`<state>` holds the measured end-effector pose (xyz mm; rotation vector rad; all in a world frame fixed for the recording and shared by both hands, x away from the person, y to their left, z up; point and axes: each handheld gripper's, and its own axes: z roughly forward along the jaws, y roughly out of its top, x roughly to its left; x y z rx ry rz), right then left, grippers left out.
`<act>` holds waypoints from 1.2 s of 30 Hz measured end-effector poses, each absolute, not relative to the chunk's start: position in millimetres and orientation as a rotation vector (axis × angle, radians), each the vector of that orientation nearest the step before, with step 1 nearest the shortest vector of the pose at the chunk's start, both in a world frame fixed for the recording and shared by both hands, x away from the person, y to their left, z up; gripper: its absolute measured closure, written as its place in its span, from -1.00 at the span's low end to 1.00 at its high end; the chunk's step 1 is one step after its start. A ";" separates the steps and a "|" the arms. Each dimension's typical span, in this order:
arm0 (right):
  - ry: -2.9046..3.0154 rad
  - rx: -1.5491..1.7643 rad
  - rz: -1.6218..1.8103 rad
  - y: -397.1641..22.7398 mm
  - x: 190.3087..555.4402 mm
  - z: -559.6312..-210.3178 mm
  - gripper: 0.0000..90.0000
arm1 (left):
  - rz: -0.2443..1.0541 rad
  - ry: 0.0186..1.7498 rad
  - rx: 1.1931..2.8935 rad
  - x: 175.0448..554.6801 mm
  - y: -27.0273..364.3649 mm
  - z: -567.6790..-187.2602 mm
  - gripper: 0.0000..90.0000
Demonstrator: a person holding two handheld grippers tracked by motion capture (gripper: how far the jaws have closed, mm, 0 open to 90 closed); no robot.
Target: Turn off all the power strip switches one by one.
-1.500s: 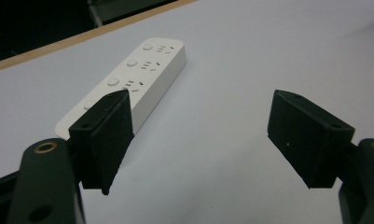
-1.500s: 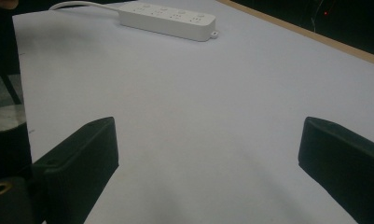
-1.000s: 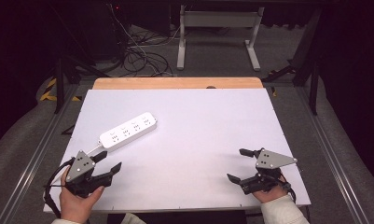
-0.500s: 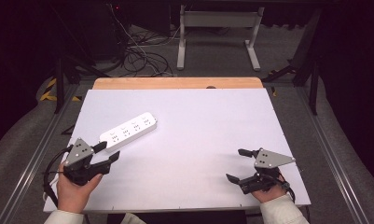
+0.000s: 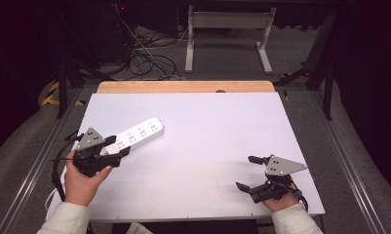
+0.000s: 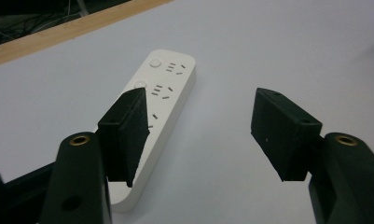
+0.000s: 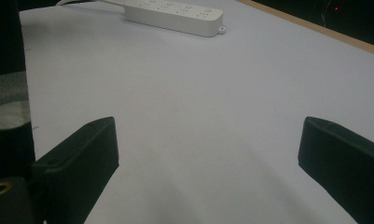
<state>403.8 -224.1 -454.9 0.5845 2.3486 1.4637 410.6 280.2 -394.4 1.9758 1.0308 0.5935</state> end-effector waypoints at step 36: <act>2.357 0.578 1.472 -224.2 403.3 -454.9 -0.87 | 0.545 1.263 2.085 475.1 290.1 -395.7 1.00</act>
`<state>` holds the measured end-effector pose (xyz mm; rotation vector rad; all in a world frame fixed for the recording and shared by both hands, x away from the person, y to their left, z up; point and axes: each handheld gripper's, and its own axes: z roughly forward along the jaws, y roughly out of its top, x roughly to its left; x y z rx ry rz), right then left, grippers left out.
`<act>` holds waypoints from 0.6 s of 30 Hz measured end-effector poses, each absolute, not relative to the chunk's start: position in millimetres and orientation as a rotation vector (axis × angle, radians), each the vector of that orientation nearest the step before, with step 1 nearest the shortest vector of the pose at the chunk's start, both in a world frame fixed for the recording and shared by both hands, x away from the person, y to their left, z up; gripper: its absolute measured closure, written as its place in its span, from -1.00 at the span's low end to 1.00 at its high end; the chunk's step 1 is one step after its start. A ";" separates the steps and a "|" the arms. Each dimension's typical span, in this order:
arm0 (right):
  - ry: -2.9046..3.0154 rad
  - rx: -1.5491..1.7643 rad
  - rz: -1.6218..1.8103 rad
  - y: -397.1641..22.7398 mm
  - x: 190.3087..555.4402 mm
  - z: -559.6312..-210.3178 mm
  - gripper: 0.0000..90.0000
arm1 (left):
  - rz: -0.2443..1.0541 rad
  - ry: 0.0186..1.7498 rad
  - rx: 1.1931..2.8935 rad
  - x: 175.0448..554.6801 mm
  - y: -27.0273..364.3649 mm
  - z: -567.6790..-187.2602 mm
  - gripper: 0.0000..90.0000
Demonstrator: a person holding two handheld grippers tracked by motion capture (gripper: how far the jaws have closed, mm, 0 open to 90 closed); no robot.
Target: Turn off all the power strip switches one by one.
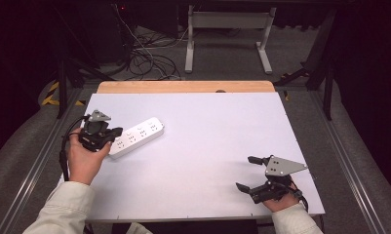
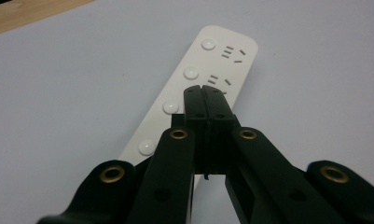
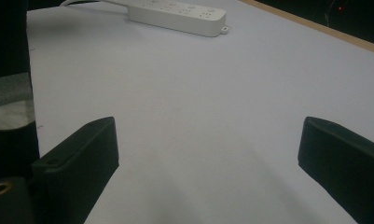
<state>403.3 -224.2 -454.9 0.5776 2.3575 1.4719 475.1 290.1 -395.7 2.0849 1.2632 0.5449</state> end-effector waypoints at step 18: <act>2.359 0.572 1.474 -224.2 403.2 -454.9 -0.87 | 0.456 1.479 2.119 508.2 300.3 -415.7 1.00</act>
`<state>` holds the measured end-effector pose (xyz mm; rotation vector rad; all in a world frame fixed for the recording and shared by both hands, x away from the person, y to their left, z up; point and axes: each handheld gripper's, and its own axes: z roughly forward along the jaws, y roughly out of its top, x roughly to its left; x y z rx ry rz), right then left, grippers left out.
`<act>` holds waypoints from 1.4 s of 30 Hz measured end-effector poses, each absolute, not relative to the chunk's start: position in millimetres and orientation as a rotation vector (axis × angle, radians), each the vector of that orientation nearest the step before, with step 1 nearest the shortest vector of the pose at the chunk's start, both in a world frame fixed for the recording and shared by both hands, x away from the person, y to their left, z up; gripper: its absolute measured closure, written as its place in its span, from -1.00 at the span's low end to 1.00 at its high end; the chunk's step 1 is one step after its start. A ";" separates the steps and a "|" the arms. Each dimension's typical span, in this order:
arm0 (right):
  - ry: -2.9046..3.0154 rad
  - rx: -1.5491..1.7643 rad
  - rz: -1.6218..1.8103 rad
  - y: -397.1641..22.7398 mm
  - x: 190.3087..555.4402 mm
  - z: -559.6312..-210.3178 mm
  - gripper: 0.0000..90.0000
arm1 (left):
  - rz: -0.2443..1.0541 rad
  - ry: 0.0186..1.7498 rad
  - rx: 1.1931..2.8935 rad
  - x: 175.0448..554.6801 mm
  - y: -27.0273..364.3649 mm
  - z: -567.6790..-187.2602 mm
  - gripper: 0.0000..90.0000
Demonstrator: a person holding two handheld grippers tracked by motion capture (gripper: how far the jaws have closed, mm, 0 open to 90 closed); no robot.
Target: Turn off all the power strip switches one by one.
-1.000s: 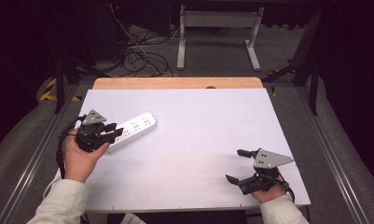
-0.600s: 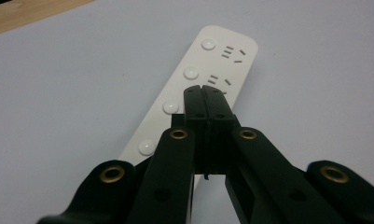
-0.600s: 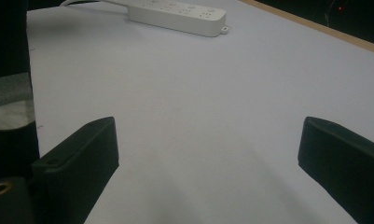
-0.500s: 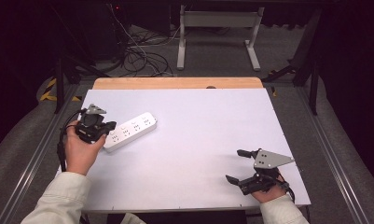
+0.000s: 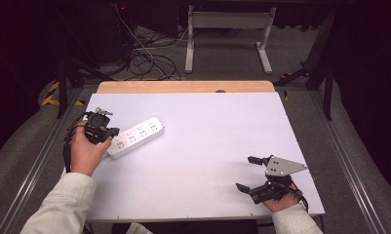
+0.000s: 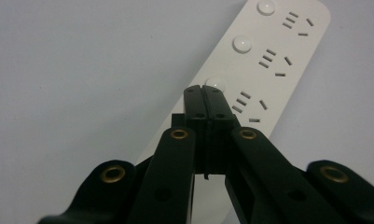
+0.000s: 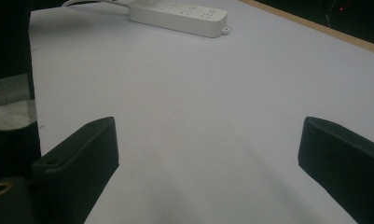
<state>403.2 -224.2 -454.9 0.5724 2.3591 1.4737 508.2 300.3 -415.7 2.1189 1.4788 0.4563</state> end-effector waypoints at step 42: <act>2.359 0.549 1.484 -224.3 401.1 -454.4 -0.87 | 0.384 1.580 2.158 522.1 300.0 -437.1 1.00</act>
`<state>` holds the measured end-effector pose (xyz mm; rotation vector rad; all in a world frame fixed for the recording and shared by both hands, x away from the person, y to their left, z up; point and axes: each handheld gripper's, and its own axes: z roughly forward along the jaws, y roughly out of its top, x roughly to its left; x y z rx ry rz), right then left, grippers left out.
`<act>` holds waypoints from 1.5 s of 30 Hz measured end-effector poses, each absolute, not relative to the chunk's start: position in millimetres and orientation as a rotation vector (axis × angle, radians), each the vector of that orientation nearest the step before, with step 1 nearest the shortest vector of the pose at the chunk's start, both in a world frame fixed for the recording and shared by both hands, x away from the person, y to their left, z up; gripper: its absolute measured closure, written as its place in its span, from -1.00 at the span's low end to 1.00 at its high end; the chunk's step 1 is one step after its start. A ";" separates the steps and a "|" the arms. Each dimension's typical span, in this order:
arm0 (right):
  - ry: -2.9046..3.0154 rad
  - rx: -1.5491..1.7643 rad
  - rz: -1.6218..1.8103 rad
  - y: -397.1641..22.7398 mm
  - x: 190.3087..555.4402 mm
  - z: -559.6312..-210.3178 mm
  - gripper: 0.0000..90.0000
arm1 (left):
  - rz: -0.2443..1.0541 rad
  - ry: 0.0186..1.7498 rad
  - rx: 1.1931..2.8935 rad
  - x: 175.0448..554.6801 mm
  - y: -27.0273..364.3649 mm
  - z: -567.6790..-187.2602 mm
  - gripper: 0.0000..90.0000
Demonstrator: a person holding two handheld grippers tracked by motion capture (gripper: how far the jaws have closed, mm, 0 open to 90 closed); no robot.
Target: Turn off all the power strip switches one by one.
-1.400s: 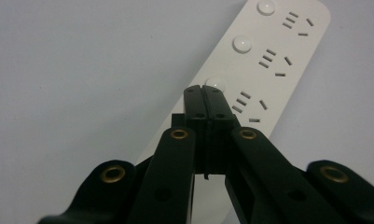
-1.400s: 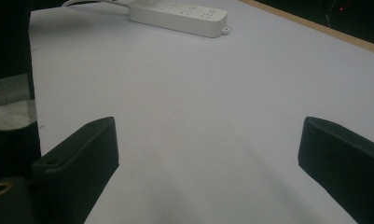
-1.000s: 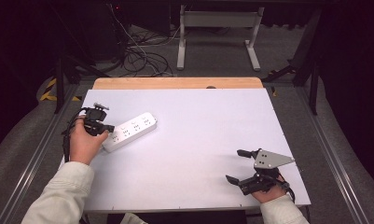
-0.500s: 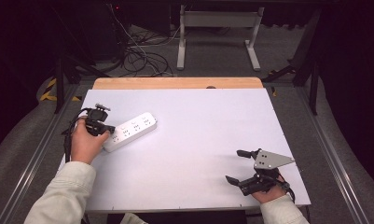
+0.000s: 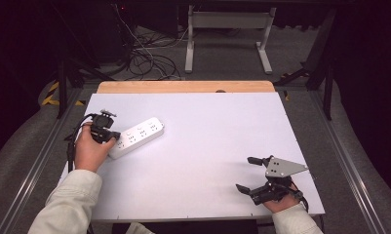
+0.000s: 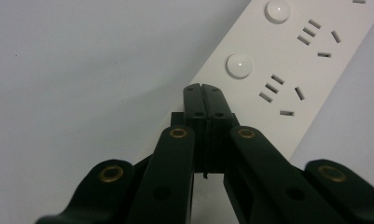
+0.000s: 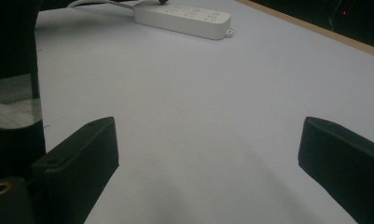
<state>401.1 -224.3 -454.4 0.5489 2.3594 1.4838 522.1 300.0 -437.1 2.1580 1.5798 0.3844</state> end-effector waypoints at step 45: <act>2.364 0.554 1.487 -225.5 401.7 -455.0 -0.88 | 0.464 1.457 2.051 519.0 282.4 -398.7 1.00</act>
